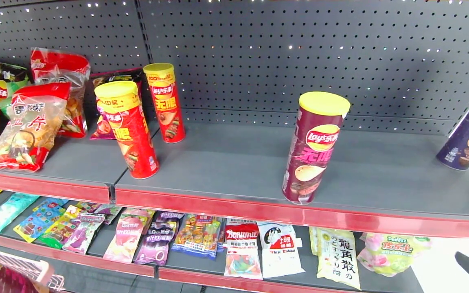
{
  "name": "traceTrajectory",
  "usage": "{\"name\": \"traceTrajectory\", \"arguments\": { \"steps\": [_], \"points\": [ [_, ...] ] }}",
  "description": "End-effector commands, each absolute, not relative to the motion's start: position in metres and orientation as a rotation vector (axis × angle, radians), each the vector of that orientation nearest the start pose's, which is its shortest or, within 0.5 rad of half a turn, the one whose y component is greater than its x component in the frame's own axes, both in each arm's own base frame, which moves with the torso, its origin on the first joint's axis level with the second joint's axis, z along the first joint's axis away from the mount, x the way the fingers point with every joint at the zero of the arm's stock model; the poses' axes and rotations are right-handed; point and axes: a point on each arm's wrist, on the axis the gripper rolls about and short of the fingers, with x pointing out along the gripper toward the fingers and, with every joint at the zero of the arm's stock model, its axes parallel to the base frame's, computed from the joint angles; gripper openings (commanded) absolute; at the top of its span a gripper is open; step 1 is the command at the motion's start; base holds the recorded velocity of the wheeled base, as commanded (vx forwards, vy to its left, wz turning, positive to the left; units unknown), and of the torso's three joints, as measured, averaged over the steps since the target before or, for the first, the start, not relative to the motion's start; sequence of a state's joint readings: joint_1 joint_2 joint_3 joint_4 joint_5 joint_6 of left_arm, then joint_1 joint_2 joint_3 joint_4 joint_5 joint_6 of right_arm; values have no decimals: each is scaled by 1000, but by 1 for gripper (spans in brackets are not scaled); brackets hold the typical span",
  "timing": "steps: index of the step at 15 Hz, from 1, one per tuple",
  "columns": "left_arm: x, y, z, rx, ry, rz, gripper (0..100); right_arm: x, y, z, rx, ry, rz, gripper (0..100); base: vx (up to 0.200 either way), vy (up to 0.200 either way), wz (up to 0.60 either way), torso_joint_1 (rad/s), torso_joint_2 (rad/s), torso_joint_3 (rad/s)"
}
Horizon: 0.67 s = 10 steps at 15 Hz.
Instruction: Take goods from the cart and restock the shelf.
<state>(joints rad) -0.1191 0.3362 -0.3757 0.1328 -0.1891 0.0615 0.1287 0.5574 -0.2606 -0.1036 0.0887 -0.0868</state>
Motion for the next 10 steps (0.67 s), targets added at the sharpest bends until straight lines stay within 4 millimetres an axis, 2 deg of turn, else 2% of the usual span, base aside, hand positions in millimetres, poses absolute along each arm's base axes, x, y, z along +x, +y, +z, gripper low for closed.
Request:
{"name": "traceTrajectory", "arguments": {
  "steps": [1, 3, 6, 9, 10],
  "points": [
    [-9, -3, 175, 57, 87, -311, 0, -22, -1, 174, -73, 28, 46, 100, 0, 0, 0, 0, 0, 0],
    [-9, -3, 176, 58, 83, -308, 0, -27, -3, 157, -40, 51, -24, 100, 0, 0, 0, 0, 0, 0],
    [-9, -3, 178, 58, 75, -308, 0, -32, -4, 115, -73, 61, -47, 100, 0, 0, 0, 0, 0, 0],
    [-10, -3, 180, 58, 69, -307, 0, -22, -3, 87, -77, 95, -43, 100, 0, 0, 0, 0, 0, 0],
    [-10, -3, 180, 58, 68, -306, 0, -19, -2, 85, -32, 29, -24, 100, 0, 0, 0, 0, 0, 0]
  ]
}}
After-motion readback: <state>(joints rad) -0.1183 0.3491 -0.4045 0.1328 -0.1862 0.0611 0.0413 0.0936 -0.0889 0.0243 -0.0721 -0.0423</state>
